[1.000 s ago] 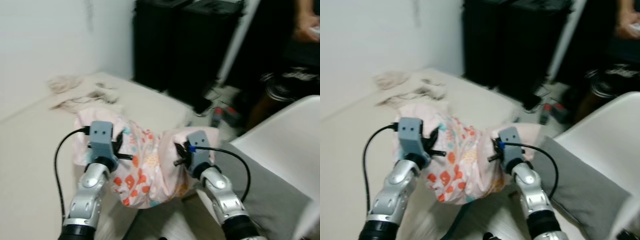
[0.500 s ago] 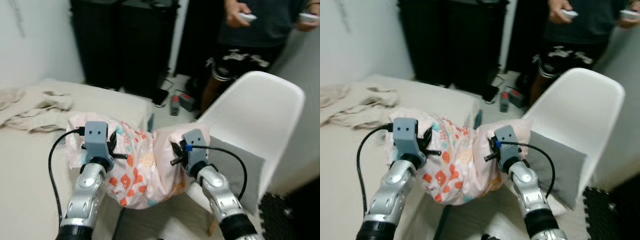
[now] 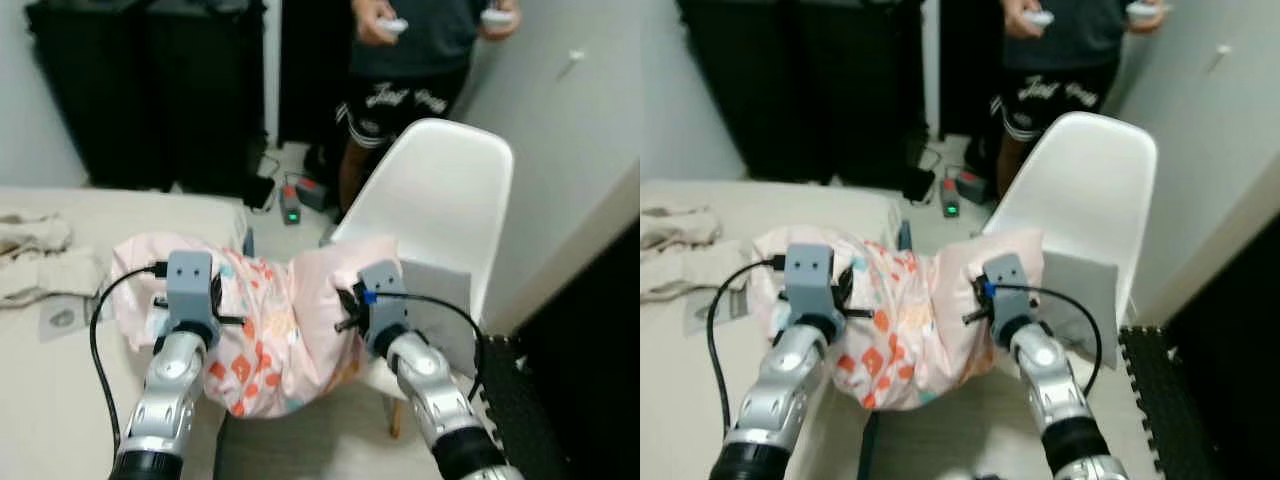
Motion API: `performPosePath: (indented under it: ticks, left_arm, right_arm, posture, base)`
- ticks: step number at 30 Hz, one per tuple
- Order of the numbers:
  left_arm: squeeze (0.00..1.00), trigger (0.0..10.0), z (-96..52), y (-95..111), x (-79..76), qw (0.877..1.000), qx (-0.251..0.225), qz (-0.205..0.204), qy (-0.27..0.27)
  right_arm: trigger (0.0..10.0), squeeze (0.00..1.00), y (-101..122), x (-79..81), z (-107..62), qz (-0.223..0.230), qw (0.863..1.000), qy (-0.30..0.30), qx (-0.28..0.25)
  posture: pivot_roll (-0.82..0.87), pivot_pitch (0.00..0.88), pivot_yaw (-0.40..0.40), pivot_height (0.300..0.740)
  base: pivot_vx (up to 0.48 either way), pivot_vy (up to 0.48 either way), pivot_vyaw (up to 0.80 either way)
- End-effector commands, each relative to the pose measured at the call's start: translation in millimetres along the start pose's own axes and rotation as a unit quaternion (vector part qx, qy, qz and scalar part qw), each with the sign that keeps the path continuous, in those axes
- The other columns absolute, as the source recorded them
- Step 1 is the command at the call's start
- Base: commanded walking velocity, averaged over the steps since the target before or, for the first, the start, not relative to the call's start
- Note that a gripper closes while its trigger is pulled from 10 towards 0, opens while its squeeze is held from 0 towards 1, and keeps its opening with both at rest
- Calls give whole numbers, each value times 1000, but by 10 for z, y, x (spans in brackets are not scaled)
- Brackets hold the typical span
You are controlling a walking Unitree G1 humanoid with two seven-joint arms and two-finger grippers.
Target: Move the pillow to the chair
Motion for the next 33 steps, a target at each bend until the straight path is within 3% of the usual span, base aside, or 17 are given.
performPosePath:
  ticks: [1,11,33]
  left_arm:
    - [0,10000,22,18,-158,1000,0,6,-30]
    - [0,10000,44,18,-168,999,4,9,-37]
    - [0,10000,119,85,-137,1000,-8,-2,-25]
  right_arm:
    - [10000,0,-10,-22,-24,5,1000,-5,-3]
    - [10000,0,-20,-129,-54,22,999,-31,-3]
    - [10000,0,120,-207,23,29,999,-33,-16]
  posture:
    - [-7,90,5,740]
    - [-10,95,22,740]
    - [-19,66,7,740]
  base:
    - [0,0,-800]
    - [0,0,-800]
    - [0,0,-800]
Point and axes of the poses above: a point about 5 cm out from each wrist's last joint towards the gripper, its own z axis pointing out of the wrist towards the gripper, its own y axis along the axis of the wrist's last joint, x = y × z, the point moved 2 cm from there along z, pointing out of the wrist towards the gripper, and after that the axes turned 4 degrees about z, right-handed, at the moved point
